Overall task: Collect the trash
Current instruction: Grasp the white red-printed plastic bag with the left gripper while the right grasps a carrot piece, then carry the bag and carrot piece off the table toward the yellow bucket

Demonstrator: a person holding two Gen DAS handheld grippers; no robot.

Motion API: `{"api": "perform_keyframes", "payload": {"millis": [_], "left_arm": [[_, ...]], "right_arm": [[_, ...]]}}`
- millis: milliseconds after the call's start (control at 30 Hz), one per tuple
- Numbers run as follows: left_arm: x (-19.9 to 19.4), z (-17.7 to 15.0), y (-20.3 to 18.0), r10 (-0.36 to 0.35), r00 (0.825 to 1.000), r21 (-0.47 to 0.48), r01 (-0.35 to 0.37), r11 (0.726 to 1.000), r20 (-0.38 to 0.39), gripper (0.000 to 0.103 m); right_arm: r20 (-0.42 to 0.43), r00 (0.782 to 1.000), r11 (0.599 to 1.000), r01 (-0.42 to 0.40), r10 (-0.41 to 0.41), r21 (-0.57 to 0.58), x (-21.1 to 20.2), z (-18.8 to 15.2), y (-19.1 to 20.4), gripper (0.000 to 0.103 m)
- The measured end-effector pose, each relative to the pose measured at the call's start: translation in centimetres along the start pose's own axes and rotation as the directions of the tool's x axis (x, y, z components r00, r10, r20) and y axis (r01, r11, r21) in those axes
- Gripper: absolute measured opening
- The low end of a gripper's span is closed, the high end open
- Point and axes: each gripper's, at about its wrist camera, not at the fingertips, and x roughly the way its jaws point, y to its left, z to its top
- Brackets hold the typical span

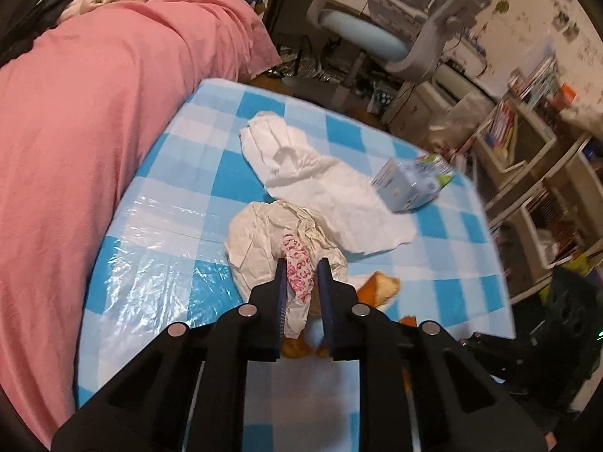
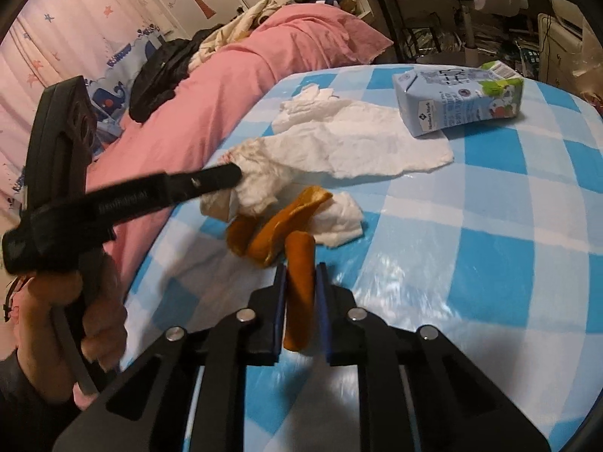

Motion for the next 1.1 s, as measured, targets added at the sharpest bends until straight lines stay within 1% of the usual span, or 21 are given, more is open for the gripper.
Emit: {"api": "perform_keyframes", "payload": {"millis": [167, 267, 333, 400, 500, 600, 700, 767, 867, 967, 1033, 1100], "left_arm": [[-3.0, -0.7, 0.1, -0.045, 0.998, -0.016, 0.046, 0.999, 0.036, 0.015], [-4.5, -1.4, 0.0, -0.049, 0.998, 0.003, 0.049, 0.999, 0.036, 0.015], [-5.6, -2.0, -0.6, -0.032, 0.999, 0.044, 0.031, 0.999, 0.04, 0.015], [-6.8, -2.5, -1.4, 0.001, 0.999, 0.097, -0.006, 0.995, 0.047, 0.016], [-8.1, -3.2, -2.3, 0.025, 0.998, 0.142, -0.034, 0.989, 0.064, 0.016], [-9.1, -4.0, -3.3, 0.049, 0.996, 0.189, -0.062, 0.98, 0.075, 0.016], [-10.1, -5.0, -4.2, 0.074, 0.994, 0.224, -0.092, 0.97, 0.086, 0.016], [-10.7, -5.7, -4.5, 0.079, 0.993, 0.233, -0.098, 0.968, 0.089, 0.016], [-11.4, -7.0, -5.2, 0.096, 0.991, 0.242, -0.115, 0.964, 0.091, 0.016], [-12.1, -8.4, -5.9, 0.117, 0.988, 0.267, -0.141, 0.953, 0.102, 0.016], [-12.4, -9.3, -6.2, 0.12, 0.988, 0.264, -0.141, 0.954, 0.096, 0.016], [-12.9, -10.2, -6.3, 0.124, 0.988, 0.265, -0.146, 0.953, 0.097, 0.016]], "right_arm": [[0.015, 0.999, 0.999, -0.029, 0.029, 0.016, -1.7, -0.9, 0.0, 0.016], [0.022, 0.997, 0.997, -0.071, 0.07, 0.041, -2.8, -1.6, -0.1, 0.016], [0.025, 0.996, 0.995, -0.088, 0.087, 0.044, -3.5, -1.7, 0.0, 0.016], [0.031, 0.994, 0.994, -0.104, 0.103, 0.034, -4.2, -1.7, 0.3, 0.016], [0.034, 0.992, 0.992, -0.126, 0.125, 0.015, -5.2, -1.6, 0.7, 0.016], [0.025, 0.989, 0.989, -0.145, 0.145, -0.009, -5.9, -2.1, 1.0, 0.016], [-0.011, 0.984, 0.984, -0.175, 0.175, -0.017, -5.9, -3.6, 1.3, 0.016], [-0.039, 0.981, 0.981, -0.191, 0.189, -0.027, -5.7, -4.8, 1.9, 0.016], [-0.058, 0.974, 0.975, -0.221, 0.218, -0.038, -5.8, -6.4, 2.9, 0.016], [-0.077, 0.963, 0.964, -0.261, 0.257, -0.044, -5.9, -8.2, 4.2, 0.016], [-0.093, 0.962, 0.962, -0.263, 0.256, -0.073, -6.1, -9.9, 5.3, 0.016], [-0.115, 0.959, 0.96, -0.27, 0.261, -0.078, -6.1, -11.4, 5.9, 0.016]]}}
